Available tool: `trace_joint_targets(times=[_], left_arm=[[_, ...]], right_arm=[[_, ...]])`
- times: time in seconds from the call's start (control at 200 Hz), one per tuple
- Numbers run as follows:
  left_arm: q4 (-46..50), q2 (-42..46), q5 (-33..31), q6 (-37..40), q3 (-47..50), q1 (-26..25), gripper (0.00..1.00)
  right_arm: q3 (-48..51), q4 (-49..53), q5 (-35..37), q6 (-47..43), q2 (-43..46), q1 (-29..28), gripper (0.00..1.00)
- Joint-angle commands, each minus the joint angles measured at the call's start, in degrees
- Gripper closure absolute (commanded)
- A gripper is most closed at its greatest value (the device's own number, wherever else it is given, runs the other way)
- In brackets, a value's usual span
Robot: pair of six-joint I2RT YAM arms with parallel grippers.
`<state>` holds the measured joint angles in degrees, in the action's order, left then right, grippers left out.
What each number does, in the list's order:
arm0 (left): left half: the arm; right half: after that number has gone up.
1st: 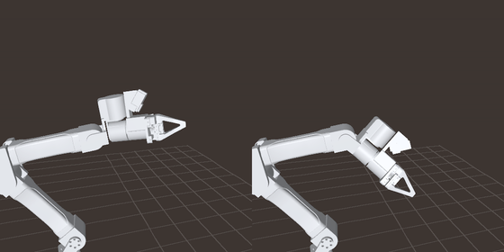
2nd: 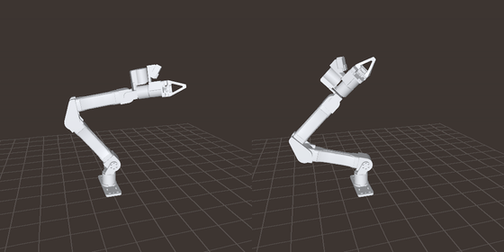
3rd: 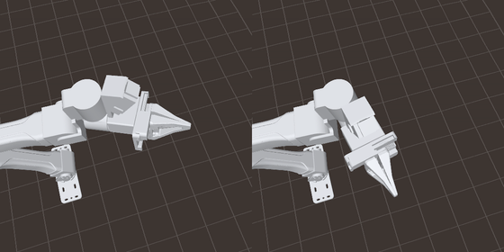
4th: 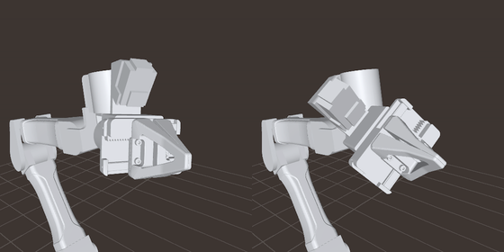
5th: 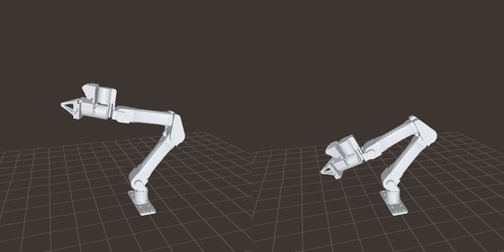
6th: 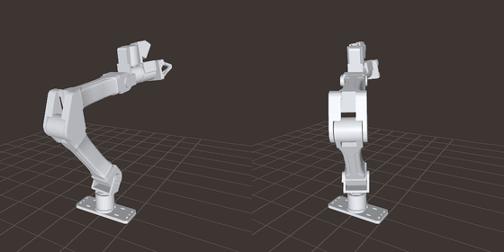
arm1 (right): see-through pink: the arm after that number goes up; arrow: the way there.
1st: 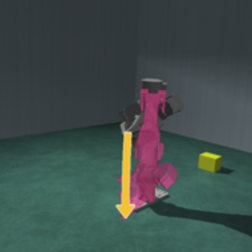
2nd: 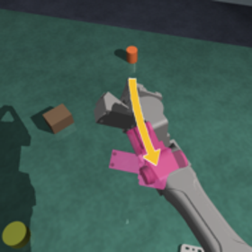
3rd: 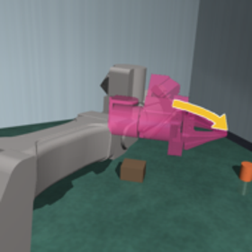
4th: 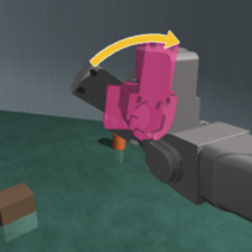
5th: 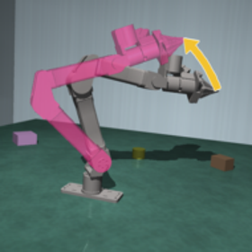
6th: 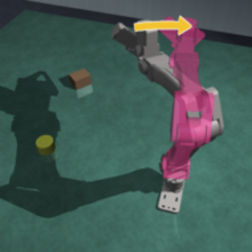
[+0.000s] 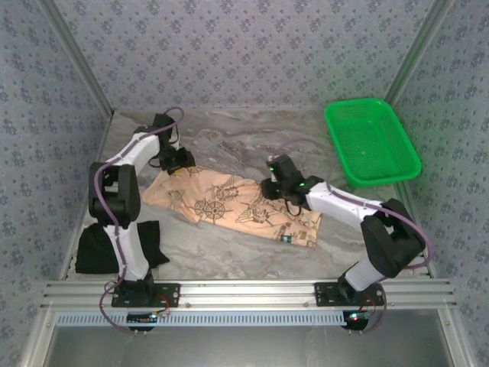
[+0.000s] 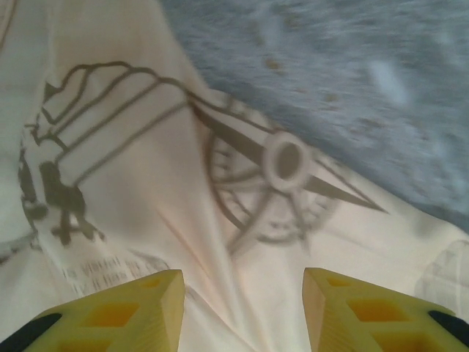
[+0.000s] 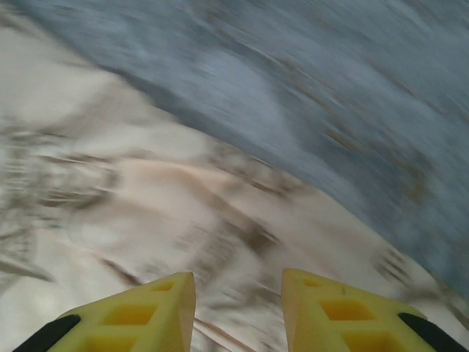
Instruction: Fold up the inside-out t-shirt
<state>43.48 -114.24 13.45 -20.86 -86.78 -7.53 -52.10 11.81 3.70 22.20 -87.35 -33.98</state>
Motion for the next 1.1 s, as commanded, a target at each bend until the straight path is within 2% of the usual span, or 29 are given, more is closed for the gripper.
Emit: trace_joint_targets(times=[0.0, 0.06, 0.115, 0.32, 0.45, 0.53, 0.69, 0.855, 0.974, 1.094], left_arm=[[-0.89, -4.32, -3.93, 0.08, -1.86, 1.16, 0.53], [-0.03, -6.95, -3.39, 0.63, -4.05, 1.2, 0.53], [0.53, -8.83, -3.91, 0.86, -5.56, 1.2, 0.53], [0.72, -13.76, -4.22, 1.65, -9.05, 1.64, 0.53], [1.26, -16.34, -2.32, 4.13, -12.87, 1.64, 0.53], [1.82, -17.62, -0.71, 5.76, -15.67, 1.48, 0.53], [2.07, -19.23, 3.85, 8.91, -22.16, 0.35, 0.52], [2.83, -19.21, 8.54, 9.71, -29.48, -1.53, 0.5], [1.06, -15.02, 10.57, 10.13, -28.75, -3.81, 0.49], [-1.59, -9.75, 10.85, 10.77, -25.29, -5.79, 0.49]], right_arm=[[3.52, 4.06, -7.54, 5.64, 1.05, 5.35, 0.65], [5.31, 3.67, -11.95, 6.71, 0.57, 8.46, 0.71], [7.18, 4.54, -11.87, 8.06, 0.5, 10.06, 0.76], [14.12, 9.86, -4.23, 10.6, 5.05, 16.44, 0.76], [15.77, 9.6, -7.72, 7.02, 5.85, 22.33, 0.79], [14.47, 11.51, -6.53, 6.63, 5.95, 23.69, 0.79], [11.12, 12.5, -6.09, 2.55, 9.91, 21.43, 0.78], [5.81, 13.15, -7.71, -6.54, 9.96, 16.04, 0.7], [2.38, 14.26, -10.93, -11.81, 6.89, 14.34, 0.7], [1.23, 14.37, -10.64, -13.84, 3.38, 12.84, 0.71]])
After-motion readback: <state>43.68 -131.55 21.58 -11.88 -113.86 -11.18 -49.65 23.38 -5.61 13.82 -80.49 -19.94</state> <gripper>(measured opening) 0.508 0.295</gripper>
